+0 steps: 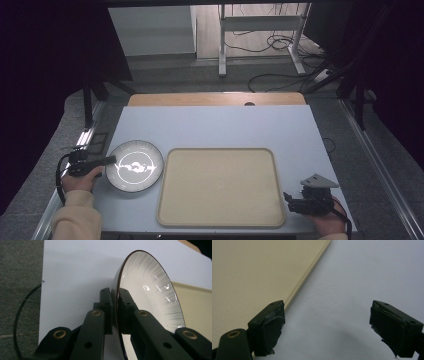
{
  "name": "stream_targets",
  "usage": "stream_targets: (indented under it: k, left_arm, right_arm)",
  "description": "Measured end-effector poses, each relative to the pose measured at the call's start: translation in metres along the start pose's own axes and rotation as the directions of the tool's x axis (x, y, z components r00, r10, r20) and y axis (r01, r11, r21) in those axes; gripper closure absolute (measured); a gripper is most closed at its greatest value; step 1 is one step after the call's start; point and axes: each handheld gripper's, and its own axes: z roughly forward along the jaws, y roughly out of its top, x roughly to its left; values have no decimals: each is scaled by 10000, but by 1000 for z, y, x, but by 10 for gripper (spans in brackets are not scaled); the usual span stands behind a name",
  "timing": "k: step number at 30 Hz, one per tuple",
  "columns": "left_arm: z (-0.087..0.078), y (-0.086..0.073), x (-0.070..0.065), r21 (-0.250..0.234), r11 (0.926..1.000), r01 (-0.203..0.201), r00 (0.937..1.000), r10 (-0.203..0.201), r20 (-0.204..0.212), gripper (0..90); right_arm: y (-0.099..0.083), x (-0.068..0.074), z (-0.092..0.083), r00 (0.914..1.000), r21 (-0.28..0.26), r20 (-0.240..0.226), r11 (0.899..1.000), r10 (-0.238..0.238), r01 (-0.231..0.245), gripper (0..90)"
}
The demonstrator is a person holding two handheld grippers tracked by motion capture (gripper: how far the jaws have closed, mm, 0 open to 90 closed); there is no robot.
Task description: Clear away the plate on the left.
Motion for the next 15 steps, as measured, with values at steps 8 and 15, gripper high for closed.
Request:
stream_targets:
  k: [8,15]
  left_arm:
    - [0,-1,2,-89,9998,176,9996,-174,222,840]
    - [-2,2,-5,-208,9996,-188,9998,191,110,839]
  right_arm:
    - [0,1,1,9999,63,-54,9999,-88,88,133]
    - [0,2,2,9999,44,10,9999,-113,113,134]
